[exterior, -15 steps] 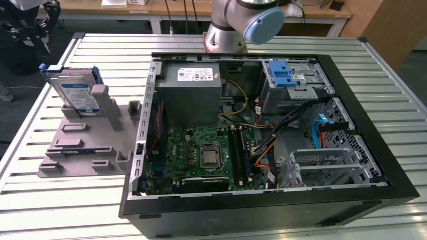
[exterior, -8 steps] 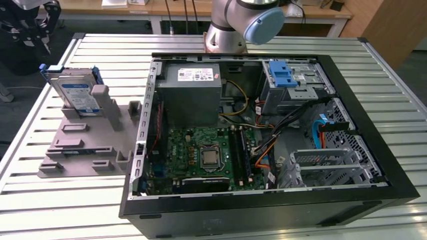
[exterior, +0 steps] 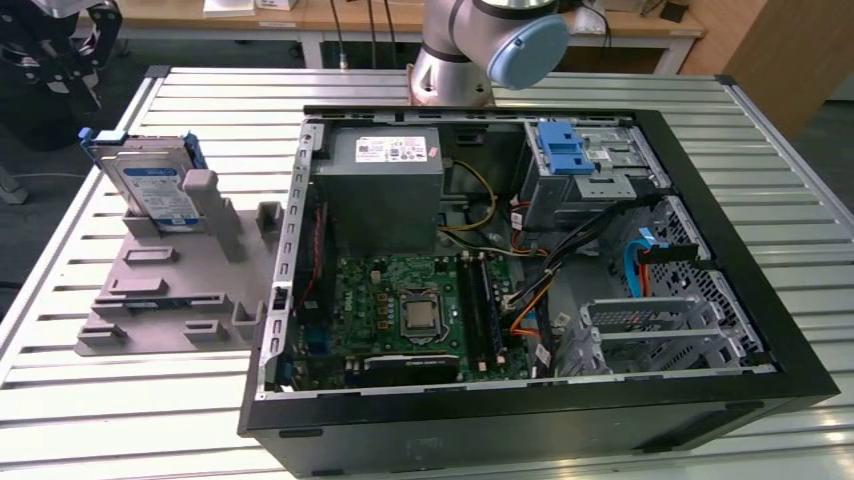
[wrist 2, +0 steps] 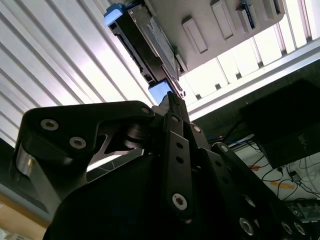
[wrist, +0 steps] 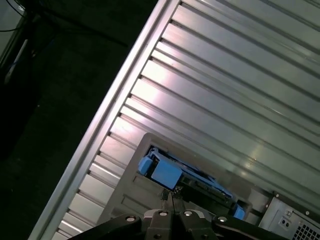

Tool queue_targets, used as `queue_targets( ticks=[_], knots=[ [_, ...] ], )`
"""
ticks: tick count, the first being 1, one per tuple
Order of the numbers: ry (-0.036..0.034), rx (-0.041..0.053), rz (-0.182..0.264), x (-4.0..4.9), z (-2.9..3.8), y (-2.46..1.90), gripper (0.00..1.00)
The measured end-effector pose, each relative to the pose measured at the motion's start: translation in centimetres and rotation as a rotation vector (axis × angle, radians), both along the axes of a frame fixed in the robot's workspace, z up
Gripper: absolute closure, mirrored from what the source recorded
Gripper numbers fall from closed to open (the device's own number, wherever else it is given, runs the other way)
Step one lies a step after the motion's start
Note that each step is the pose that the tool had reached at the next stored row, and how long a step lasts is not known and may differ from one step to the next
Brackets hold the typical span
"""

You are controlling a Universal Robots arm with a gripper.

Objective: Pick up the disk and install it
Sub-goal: 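Pick up the disk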

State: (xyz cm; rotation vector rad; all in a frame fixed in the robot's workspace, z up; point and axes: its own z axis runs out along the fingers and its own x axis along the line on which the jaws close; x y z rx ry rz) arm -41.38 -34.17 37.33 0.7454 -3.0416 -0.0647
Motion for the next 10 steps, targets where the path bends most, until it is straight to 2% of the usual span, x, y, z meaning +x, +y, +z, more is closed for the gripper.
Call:
queue_targets(
  ticks=[10],
  knots=[
    [0.0000, 0.0000, 0.057, 0.00, 0.00, 0.00, 0.89]
  ],
)
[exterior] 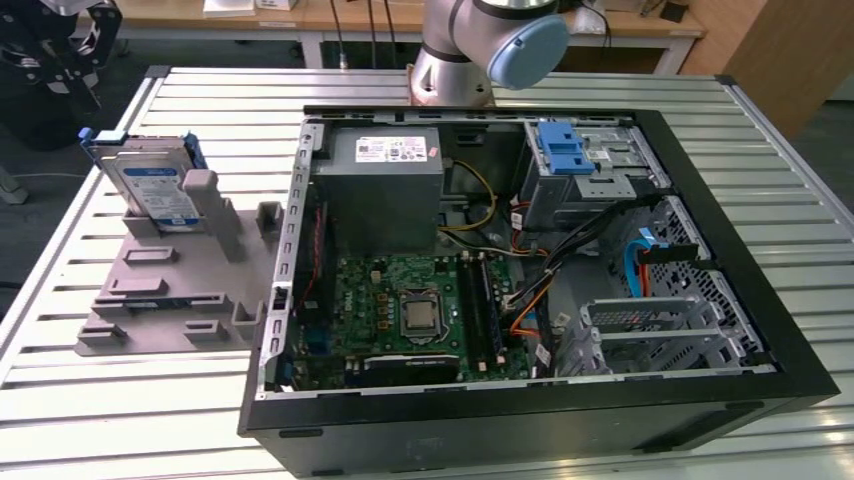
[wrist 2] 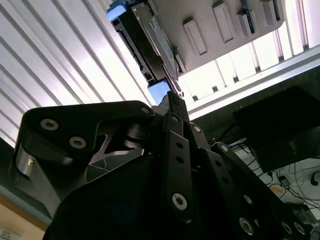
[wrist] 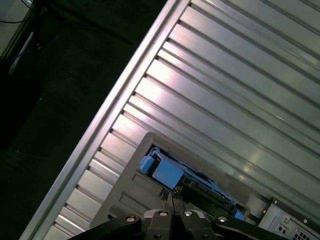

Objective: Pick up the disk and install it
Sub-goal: 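Pick up the disk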

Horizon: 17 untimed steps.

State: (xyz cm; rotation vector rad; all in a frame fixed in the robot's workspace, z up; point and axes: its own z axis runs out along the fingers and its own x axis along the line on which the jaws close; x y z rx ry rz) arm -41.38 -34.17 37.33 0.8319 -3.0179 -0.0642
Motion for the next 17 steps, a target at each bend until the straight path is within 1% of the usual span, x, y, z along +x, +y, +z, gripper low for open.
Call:
queue_targets(
  ticks=[17],
  knots=[
    [0.0001, 0.0000, 0.101, 0.00, 0.00, 0.00, 0.89]
  ],
)
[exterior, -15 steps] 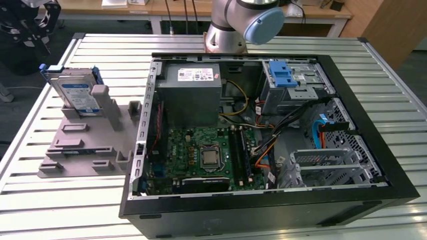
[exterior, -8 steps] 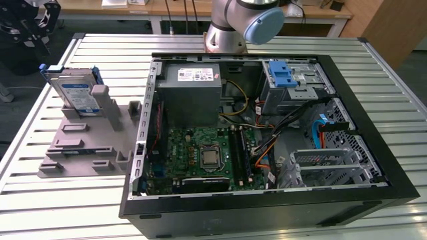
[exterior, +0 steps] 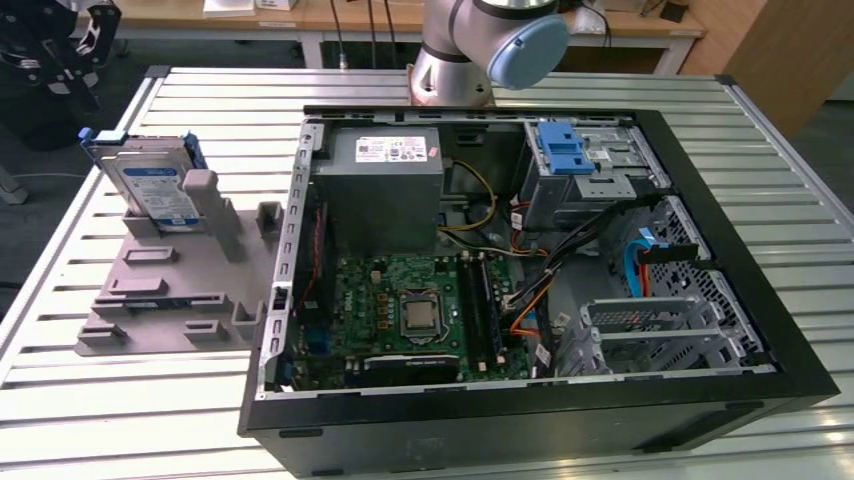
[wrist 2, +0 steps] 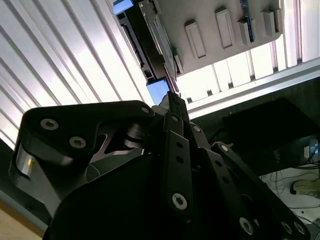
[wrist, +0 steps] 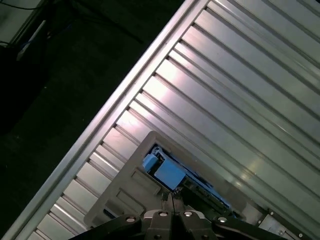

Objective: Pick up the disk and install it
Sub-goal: 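Pick up the disk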

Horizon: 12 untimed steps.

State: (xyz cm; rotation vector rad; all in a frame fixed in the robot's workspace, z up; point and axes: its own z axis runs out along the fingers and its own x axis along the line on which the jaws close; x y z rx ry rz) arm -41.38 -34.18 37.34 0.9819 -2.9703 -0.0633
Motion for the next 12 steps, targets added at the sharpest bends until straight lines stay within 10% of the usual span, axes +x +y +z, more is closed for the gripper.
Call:
queue_targets(
  ticks=[12],
  knots=[
    [-0.0001, 0.0000, 0.073, 0.00, 0.00, 0.00, 0.89]
  ],
)
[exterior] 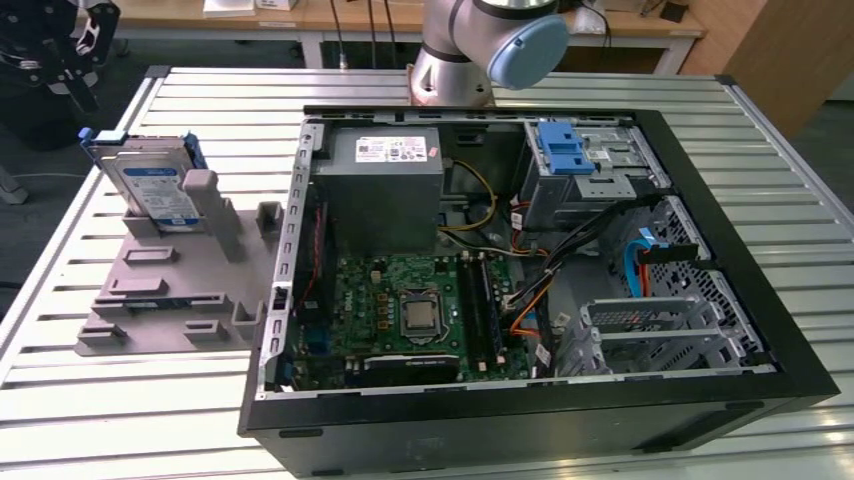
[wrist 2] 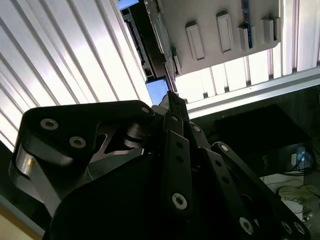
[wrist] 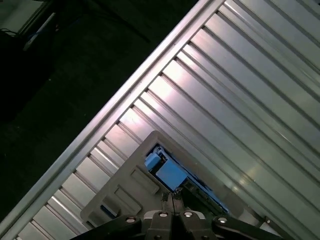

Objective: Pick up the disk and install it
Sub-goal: 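Pick up the disk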

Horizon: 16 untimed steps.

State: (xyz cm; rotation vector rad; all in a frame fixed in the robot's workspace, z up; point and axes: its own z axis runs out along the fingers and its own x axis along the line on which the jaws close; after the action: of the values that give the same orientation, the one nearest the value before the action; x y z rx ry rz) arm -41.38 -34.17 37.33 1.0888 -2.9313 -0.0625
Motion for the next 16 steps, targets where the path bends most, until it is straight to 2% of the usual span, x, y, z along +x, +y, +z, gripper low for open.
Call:
queue_targets(
  ticks=[9, 16],
  knots=[
    [0.0000, 0.0000, 0.063, 0.00, 0.00, 0.00, 0.89],
    [-0.0003, 0.0005, 0.148, 0.00, 0.00, 0.00, 0.89]
  ],
)
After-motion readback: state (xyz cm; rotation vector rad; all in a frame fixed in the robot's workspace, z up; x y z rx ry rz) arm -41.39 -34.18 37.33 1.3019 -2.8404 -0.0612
